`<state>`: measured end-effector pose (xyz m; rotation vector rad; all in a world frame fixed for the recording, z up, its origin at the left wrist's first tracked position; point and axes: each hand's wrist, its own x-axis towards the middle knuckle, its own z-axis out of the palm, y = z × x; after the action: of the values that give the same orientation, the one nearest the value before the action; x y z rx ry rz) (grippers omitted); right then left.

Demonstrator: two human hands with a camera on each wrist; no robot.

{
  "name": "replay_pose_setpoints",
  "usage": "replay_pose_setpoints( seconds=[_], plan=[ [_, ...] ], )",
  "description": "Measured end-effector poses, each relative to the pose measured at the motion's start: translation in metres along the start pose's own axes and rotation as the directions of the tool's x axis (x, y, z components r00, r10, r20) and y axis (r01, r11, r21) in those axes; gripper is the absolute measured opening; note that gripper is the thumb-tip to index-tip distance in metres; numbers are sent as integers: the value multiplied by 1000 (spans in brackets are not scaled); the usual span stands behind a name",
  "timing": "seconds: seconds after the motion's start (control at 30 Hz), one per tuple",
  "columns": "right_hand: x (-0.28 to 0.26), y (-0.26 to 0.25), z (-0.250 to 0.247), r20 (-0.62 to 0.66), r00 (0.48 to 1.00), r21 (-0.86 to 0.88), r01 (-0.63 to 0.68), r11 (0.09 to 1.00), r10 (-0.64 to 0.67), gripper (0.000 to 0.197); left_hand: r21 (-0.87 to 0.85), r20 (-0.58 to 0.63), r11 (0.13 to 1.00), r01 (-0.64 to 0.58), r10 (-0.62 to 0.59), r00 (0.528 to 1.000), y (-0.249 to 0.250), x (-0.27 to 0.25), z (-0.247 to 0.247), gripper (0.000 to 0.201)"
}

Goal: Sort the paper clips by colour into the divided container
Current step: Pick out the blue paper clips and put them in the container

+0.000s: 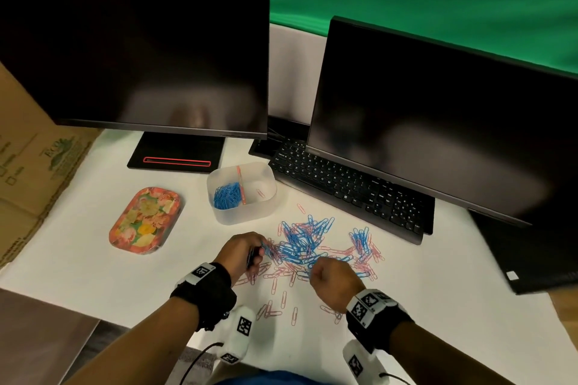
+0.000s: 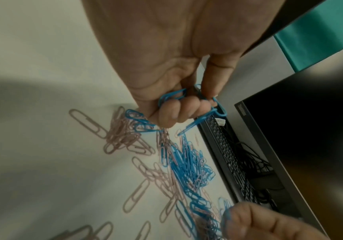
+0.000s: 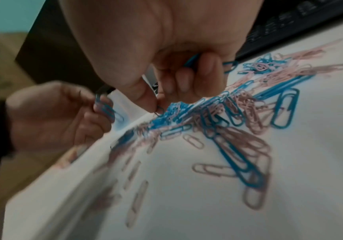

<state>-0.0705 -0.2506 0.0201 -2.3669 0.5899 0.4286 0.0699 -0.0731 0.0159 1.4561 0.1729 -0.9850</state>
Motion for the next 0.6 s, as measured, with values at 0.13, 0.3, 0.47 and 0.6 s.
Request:
replay_pose_setpoints(
  seconds=[0.13, 0.3, 0.47, 0.6],
  plan=[
    [9, -12, -16, 32, 999, 253, -24, 967, 16, 19, -15, 33, 999, -51, 51, 998, 6, -2, 6, 12],
    [18, -42, -35, 147, 988, 603, -133, 786, 54, 26, -227, 46, 974, -8, 19, 999, 17, -5, 16, 18],
    [36, -91, -51, 205, 978, 634, -160, 756, 34, 24, -464, 14, 886, -1, 8, 1000, 39, -12, 13, 19],
    [67, -138, -60, 202, 979, 633, -139, 762, 11, 10, -479, -102, 876, -62, 14, 995, 71, -11, -10, 19]
  ],
)
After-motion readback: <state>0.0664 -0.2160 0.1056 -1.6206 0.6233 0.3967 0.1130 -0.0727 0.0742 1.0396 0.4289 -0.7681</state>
